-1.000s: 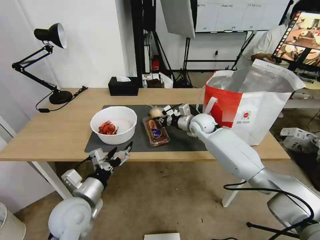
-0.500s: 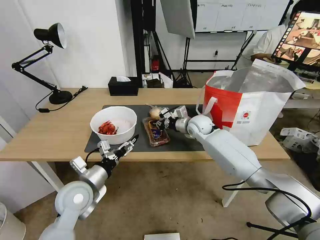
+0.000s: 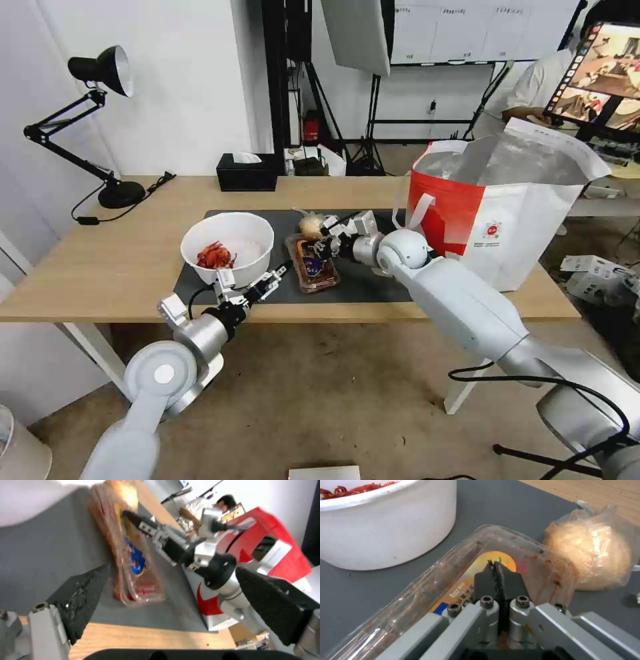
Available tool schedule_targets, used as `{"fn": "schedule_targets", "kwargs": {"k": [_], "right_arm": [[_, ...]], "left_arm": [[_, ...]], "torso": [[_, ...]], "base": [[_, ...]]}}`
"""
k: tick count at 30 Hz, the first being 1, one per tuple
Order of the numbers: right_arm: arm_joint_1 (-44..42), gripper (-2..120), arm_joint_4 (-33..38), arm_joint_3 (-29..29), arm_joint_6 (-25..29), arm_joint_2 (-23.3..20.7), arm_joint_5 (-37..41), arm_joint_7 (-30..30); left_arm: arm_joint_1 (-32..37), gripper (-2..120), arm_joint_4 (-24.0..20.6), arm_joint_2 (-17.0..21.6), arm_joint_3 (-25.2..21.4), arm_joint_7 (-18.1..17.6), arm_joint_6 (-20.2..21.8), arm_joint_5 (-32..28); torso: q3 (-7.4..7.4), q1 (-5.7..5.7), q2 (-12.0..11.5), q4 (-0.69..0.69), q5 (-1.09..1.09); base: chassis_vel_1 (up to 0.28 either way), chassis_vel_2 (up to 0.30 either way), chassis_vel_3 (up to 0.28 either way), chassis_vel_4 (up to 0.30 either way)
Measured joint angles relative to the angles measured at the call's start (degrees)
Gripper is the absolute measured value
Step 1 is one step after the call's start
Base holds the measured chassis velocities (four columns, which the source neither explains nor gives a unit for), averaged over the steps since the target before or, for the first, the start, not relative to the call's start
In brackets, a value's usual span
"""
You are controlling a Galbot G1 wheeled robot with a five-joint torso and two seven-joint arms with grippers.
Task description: Pick up the trash from the table and place it into the takeout bag.
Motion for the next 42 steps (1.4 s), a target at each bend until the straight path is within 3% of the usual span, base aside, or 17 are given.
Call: {"fn": "schedule_targets", "kwargs": {"k": [8, 16, 19, 42], "right_arm": [[-0.10, 0, 0.86, 0.47, -0.46, -0.89, 0.18, 0.08], [-1.20, 0, 1.37, 1.10, -0.47, -0.97, 0.17, 0.14], [-1.76, 0, 1.82, 1.12, -0.47, -1.01, 0.15, 0.19], [-0.01, 0, 0.83, 0.34, -0.48, -0.33, 1.08, 0.85]], "left_arm": [[-4.64, 100, 3.37, -1.03, 2.55, -3.92, 4.18, 1.54], [-9.02, 100, 6.24, -1.40, 5.55, -7.92, 4.21, 1.45], [-10.86, 100, 7.61, -2.13, 7.03, -11.00, 4.32, 1.21], [-16.25, 100, 12.22, -3.98, 9.52, -18.48, 4.76, -4.11]], "torso": [[0.00, 0.00, 0.00, -0.01, 0.00], [0.00, 0.00, 0.00, -0.01, 0.00], [0.00, 0.00, 0.00, -0.01, 0.00], [0.00, 0.00, 0.00, -0.01, 0.00]], "base": [[0.000, 0.000, 0.000, 0.000], [0.000, 0.000, 0.000, 0.000], [0.000, 0.000, 0.000, 0.000], [0.000, 0.000, 0.000, 0.000]]}}
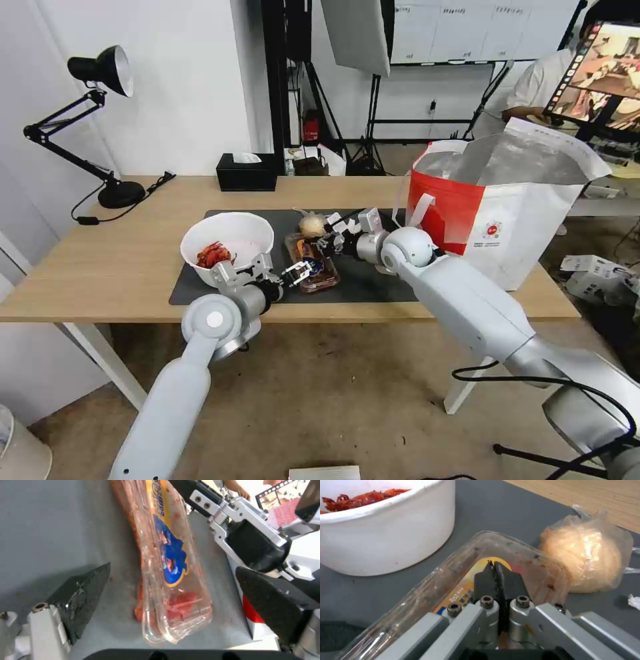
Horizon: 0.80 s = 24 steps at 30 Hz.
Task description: Pick up the trash from the table and place it into the takeout bag.
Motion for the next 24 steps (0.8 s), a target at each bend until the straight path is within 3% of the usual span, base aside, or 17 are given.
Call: {"fn": "schedule_targets", "kwargs": {"k": [6, 13, 22, 24], "right_arm": [[-0.04, 0, -0.30, -0.06, 0.01, 0.28, 0.01, 0.11], [0.01, 0, -1.05, 0.01, 0.19, 0.73, 0.16, 0.46], [0.01, 0, -0.33, 0.00, 0.13, 0.72, 0.79, 1.24], [-0.04, 0, -0.09, 0.00, 0.07, 0.63, 1.09, 1.46]], "left_arm": [[-0.11, 97, 0.16, -0.20, 0.16, -0.66, -0.01, -0.30], [-0.49, 69, 0.66, -0.63, 0.35, -0.27, -0.19, 0.07], [0.00, 42, 0.14, -0.50, 0.65, 0.20, -0.05, 1.10], [0.35, 30, -0.10, -0.38, 0.61, 0.31, -0.01, 1.09]], "torso": [[0.00, 0.00, 0.00, 0.00, 0.00], [0.00, 0.00, 0.00, 0.00, 0.00], [0.00, 0.00, 0.00, 0.00, 0.00], [0.00, 0.00, 0.00, 0.00, 0.00]], "base": [[0.000, 0.000, 0.000, 0.000], [0.000, 0.000, 0.000, 0.000], [0.000, 0.000, 0.000, 0.000], [0.000, 0.000, 0.000, 0.000]]}}
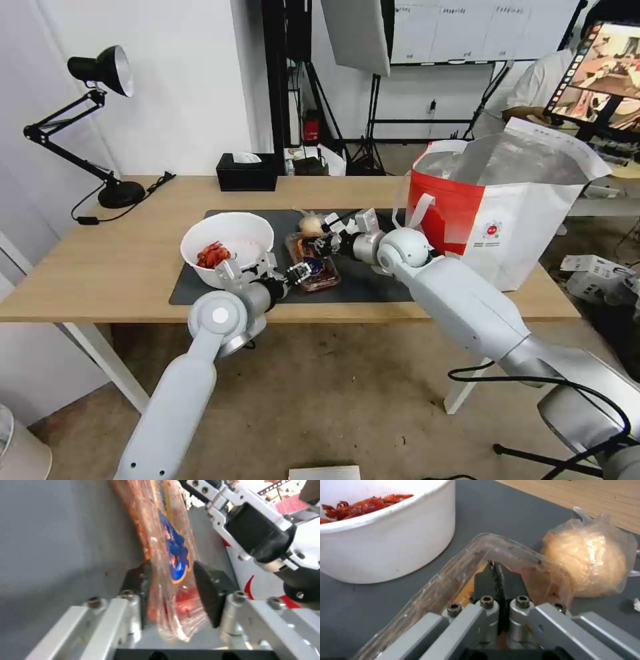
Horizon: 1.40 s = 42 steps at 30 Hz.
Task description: Pick up the trash from the table and place it into the takeout bag.
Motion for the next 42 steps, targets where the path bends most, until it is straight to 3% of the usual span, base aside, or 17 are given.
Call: {"fn": "schedule_targets", "kwargs": {"k": [8, 15, 21, 23, 24, 27, 28, 31, 36, 37, 39, 42], "right_arm": [[-0.33, 0, 0.40, 0.25, -0.12, -0.21, 0.69, 0.42], [-2.48, 0, 3.46, 3.19, 0.73, -1.18, 5.59, 3.09], [-7.22, 0, 11.51, 7.55, 8.14, -5.31, 13.18, 10.18], [-11.42, 12, 17.66, 10.76, 11.64, -9.29, 15.14, 12.21], [-11.42, 12, 17.66, 10.76, 11.64, -9.29, 15.14, 12.21], [-21.61, 25, 28.69, 18.58, 15.31, -16.24, 15.98, 14.00], [-21.61, 25, 28.69, 18.58, 15.31, -16.24, 15.98, 14.00], [-33.83, 40, 38.89, 26.83, 18.27, -22.16, 15.77, 15.31], [-45.51, 53, 44.77, 32.60, 21.73, -23.88, 13.03, 15.96], [-51.55, 59, 46.86, 35.23, 23.63, -23.79, 10.75, 16.11], [-61.07, 70, 48.98, 39.35, 27.24, -21.86, 4.15, 16.08], [-68.47, 80, 49.98, 42.46, 30.25, -18.78, -1.87, 16.07]], "left_arm": [[0.43, 1, -0.06, -0.17, -0.19, 0.38, 0.00, -0.15], [0.90, 0, -0.65, -0.30, -0.20, 1.61, -0.22, -0.01], [1.06, 0, -2.29, -0.15, -0.35, 2.61, -0.77, 0.12], [0.95, 0, -3.03, 0.39, -0.40, 3.00, -1.00, 0.71], [0.95, 0, -3.03, 0.39, -0.40, 3.00, -1.00, 0.71], [-0.19, 0, -3.63, 1.52, -0.54, 3.44, -1.15, 1.55], [-0.19, 0, -3.63, 1.52, -0.54, 3.44, -1.15, 1.55], [-3.25, 0, -4.36, 2.41, -1.39, 3.79, -1.50, 1.37], [-6.47, 0, -4.50, 3.03, -1.84, 3.93, -1.76, 0.77], [-8.20, 0, -4.45, 3.34, -1.86, 3.96, -1.81, 0.33], [-11.58, 0, -4.02, 3.80, -1.05, 4.05, -2.03, -0.45], [-15.35, 0, -2.97, 3.96, 1.01, 4.05, -2.79, -0.85]], "torso": [[0.00, 0.00, 0.00, 0.00, 0.00], [0.00, 0.00, 0.00, 0.01, 0.00], [0.00, 0.00, 0.01, 0.01, 0.01], [0.00, 0.00, 0.01, 0.01, 0.01], [0.00, 0.00, 0.01, 0.01, 0.01], [-0.01, -0.01, 0.01, 0.00, -0.01], [-0.01, -0.01, 0.01, 0.00, -0.01], [-0.02, -0.01, 0.02, -0.02, -0.01], [0.00, -0.01, 0.01, 0.00, 0.04], [-0.01, -0.01, 0.01, 0.02, -0.01], [-0.01, -0.01, 0.02, 0.00, 0.01], [-0.01, -0.02, 0.02, -0.01, 0.00]], "base": [[0.000, 0.000, 0.000, 0.000], [0.000, 0.000, 0.000, 0.000], [0.000, 0.000, 0.000, 0.000], [0.000, 0.000, 0.000, 0.000], [0.000, 0.000, 0.000, 0.000], [0.000, 0.000, 0.000, 0.000], [0.000, 0.000, 0.000, 0.000], [0.000, 0.000, 0.000, 0.000], [0.000, 0.000, 0.000, 0.000], [0.000, 0.000, 0.000, 0.000], [0.000, 0.000, 0.000, 0.000], [0.000, 0.000, 0.000, 0.000]]}}
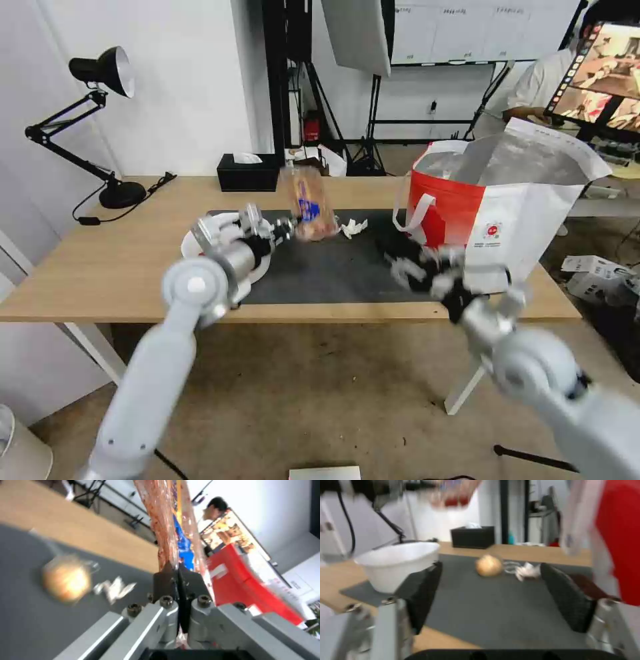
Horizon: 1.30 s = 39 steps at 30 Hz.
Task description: Pick up the trash from the table and place it into the takeout bag.
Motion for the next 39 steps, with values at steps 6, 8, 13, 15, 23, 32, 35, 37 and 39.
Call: {"fn": "schedule_targets", "kwargs": {"k": [6, 8, 13, 15, 23, 32, 35, 37, 39], "right_arm": [[-10.03, 98, 1.27, 3.56, 3.92, 6.04, -8.56, 1.15], [-12.07, 100, 1.52, 4.37, 4.38, 7.37, -10.82, 2.18], [-17.02, 100, 2.95, 6.10, 4.53, 10.47, -16.15, 5.69], [-17.96, 100, 3.08, 6.30, 4.54, 11.08, -16.95, 6.01], [-20.73, 100, 4.16, 6.07, 4.88, 14.04, -19.59, 6.22], [-19.97, 100, 3.35, 5.05, 4.82, 13.85, -19.96, 6.23], [-20.15, 100, 3.24, 5.11, 4.78, 13.50, -19.77, 6.12], [-20.15, 100, 3.23, 5.14, 4.77, 13.42, -19.67, 6.10], [-20.13, 100, 3.23, 5.17, 4.74, 13.41, -19.48, 6.08]], "left_arm": [[-9.77, 0, 4.38, -2.05, 5.51, -0.30, -2.53, 0.34], [-12.75, 0, 6.11, -3.20, 7.16, -0.30, -3.88, 1.46], [-22.21, 0, 13.87, -8.26, 13.58, 0.98, -10.02, 7.51], [-23.74, 0, 15.72, -9.32, 15.20, 1.55, -10.89, 9.48], [-33.00, 0, 27.97, -17.87, 27.27, 5.71, -15.04, 28.49], [-35.42, 0, 35.46, -20.32, 35.90, 13.76, -16.65, 45.41], [-34.48, 0, 34.97, -19.92, 36.49, 15.38, -16.36, 45.61], [-34.23, 0, 34.69, -19.77, 36.66, 16.10, -16.26, 45.72], [-33.87, 0, 34.19, -19.46, 37.10, 17.27, -16.20, 45.75]], "torso": [[0.00, 0.01, 0.00, 0.01, 0.00], [0.00, 0.01, 0.00, 0.00, 0.01], [0.01, 0.02, -0.01, 0.01, 0.01], [0.01, 0.02, -0.01, 0.01, 0.01], [0.01, 0.02, -0.02, -0.02, 0.02], [0.01, 0.03, -0.02, 0.02, 0.01], [0.02, 0.02, -0.02, 0.02, 0.00], [0.01, 0.02, -0.01, 0.02, 0.01], [0.01, 0.02, -0.02, 0.02, 0.00]], "base": [[0.000, 0.000, 0.000, 0.000], [0.000, 0.000, 0.000, 0.000], [0.000, 0.000, 0.000, 0.000], [0.000, 0.000, 0.000, 0.000], [0.000, 0.000, 0.000, 0.000], [0.000, 0.000, 0.000, 0.000], [0.000, 0.000, 0.000, 0.000], [0.000, 0.000, 0.000, 0.000], [0.000, 0.000, 0.000, 0.000]]}}
